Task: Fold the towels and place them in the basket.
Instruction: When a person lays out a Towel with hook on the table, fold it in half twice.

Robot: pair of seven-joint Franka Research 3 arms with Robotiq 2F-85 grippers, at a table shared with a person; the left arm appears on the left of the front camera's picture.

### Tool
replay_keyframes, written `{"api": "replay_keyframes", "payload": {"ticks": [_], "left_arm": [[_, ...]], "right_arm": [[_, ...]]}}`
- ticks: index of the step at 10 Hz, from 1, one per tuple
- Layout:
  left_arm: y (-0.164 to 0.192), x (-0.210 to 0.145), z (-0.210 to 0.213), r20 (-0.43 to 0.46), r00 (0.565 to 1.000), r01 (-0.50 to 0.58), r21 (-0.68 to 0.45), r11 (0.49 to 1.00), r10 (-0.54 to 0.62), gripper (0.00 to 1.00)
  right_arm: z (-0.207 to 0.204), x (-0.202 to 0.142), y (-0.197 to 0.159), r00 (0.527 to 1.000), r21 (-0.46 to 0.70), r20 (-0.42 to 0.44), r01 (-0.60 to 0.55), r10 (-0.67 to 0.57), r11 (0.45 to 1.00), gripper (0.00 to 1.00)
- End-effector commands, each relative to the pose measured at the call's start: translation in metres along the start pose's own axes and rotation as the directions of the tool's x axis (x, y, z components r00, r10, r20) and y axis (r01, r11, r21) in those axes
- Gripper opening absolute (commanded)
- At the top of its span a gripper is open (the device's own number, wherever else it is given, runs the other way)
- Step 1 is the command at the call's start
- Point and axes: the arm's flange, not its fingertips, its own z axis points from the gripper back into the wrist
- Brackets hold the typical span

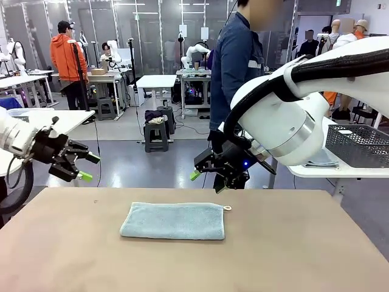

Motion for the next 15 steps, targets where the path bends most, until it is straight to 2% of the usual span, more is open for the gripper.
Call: {"api": "replay_keyframes", "payload": {"ticks": [1,3,8,9,12,15], "left_arm": [[0.007,-0.017,0.007,0.072,0.997,0.016,-0.048,0.999,-0.012,1.0],[0.007,-0.025,0.005,0.05,0.999,-0.015,-0.048,0.999,0.017,1.0],[-0.001,-0.02,0.005,0.04,0.999,-0.012,-0.04,0.999,0.014,1.0],[-0.001,-0.02,0.005,0.04,0.999,-0.012,-0.04,0.999,0.014,1.0],[-0.001,-0.02,0.005,0.04,0.999,-0.012,-0.04,0.999,0.014,1.0],[-0.001,-0.02,0.005,0.04,0.999,-0.012,-0.04,0.999,0.014,1.0]], "right_arm": [[0.0,0.004,0.004,1.0,-0.016,-0.003,0.019,-0.019,1.0,0.97],[0.0,0.004,0.004,1.0,-0.016,-0.003,0.019,-0.019,1.0,0.97],[0.0,0.0,0.0,1.0,0.0,0.0,0.0,0.0,1.0,0.97],[-0.005,0.014,-0.014,0.996,-0.093,0.062,0.07,-0.065,0.993,0.97],[-0.023,0.024,-0.042,0.985,-0.218,0.086,0.165,-0.15,0.962,0.97],[-0.05,0.034,-0.065,0.972,-0.298,0.048,0.233,-0.229,0.926,0.97]]}}
